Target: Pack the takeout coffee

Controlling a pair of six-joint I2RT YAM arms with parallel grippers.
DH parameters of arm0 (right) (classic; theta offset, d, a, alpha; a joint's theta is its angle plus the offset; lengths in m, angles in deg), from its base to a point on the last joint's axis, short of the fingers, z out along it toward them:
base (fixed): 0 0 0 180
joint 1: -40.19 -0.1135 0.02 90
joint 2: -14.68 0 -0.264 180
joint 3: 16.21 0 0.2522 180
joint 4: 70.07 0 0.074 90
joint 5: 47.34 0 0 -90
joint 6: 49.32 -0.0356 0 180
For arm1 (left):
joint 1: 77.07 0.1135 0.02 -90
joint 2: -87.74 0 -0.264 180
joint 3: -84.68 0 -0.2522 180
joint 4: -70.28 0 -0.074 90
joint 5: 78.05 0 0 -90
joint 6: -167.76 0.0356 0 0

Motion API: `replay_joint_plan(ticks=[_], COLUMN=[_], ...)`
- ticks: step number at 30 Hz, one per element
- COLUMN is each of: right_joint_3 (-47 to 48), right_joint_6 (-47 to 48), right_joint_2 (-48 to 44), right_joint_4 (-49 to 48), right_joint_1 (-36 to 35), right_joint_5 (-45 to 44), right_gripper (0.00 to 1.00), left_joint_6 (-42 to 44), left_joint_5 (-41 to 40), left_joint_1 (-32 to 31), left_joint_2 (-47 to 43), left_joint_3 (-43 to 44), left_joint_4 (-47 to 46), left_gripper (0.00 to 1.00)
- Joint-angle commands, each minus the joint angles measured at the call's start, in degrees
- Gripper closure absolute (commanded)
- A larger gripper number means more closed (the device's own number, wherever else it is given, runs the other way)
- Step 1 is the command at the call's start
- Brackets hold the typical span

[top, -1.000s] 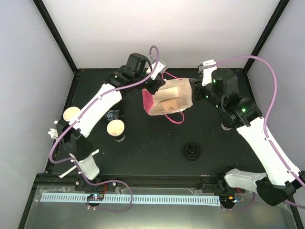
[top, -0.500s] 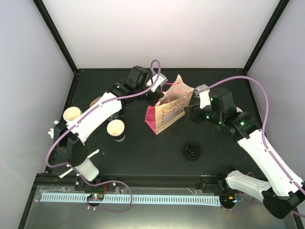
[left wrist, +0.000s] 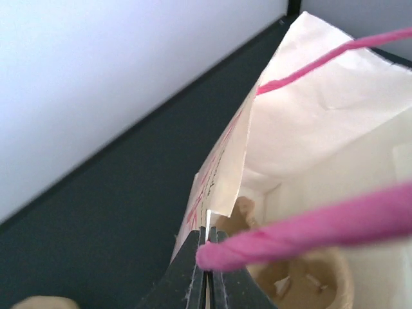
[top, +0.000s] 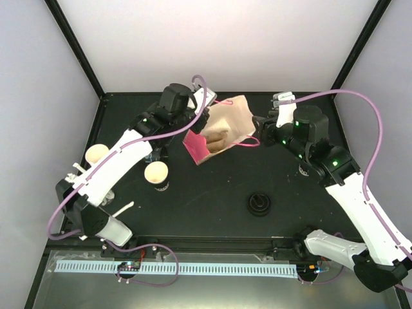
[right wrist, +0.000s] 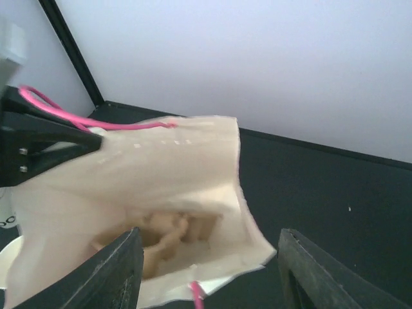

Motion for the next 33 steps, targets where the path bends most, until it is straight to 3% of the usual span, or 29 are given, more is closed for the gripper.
replay_joint_plan(ticks=[1, 5, 11, 19, 25, 29, 33], right_joint_3=[-2.32, -4.95, -14.42, -26.47, -30.56, -31.9, -35.1], right_joint_6=[-0.47, -0.89, -0.64, -3.14, -2.09, -2.43, -3.65], right_joint_2=[1.31, 2.82, 1.58, -1.79, -6.21, -7.25, -11.69], right_joint_4=[-5.17, -4.46, -6.67, -7.45, -4.9, -1.39, -6.68], right_joint_1=[-0.14, -0.05, -0.14, -0.35, -1.25, -2.15, -2.42], right_joint_5=[1.05, 3.49, 8.8, 11.07, 11.17, 9.16, 12.82], right_gripper=[0.4, 0.4, 0.4, 0.41, 0.41, 0.41, 0.41], left_joint_6=[7.72, 11.36, 6.73, 2.27, 4.82, 4.94, 1.29], left_joint_5=[-10.11, -10.86, -8.94, -8.13, -1.73, -3.03, -4.11], left_joint_1=[-1.52, -3.72, -7.26, -10.03, -12.05, -15.71, -16.31], left_joint_2=[-5.27, -7.15, -6.67, -7.48, -10.19, -10.17, -10.23], left_joint_3=[-3.36, -11.46, -20.8, -24.09, -24.37, -25.98, -26.35], left_joint_4=[-8.12, -14.34, -20.17, -18.84, -17.84, -15.45, -12.71], left_gripper=[0.99, 0.99, 0.98, 0.99, 0.98, 0.98, 0.98])
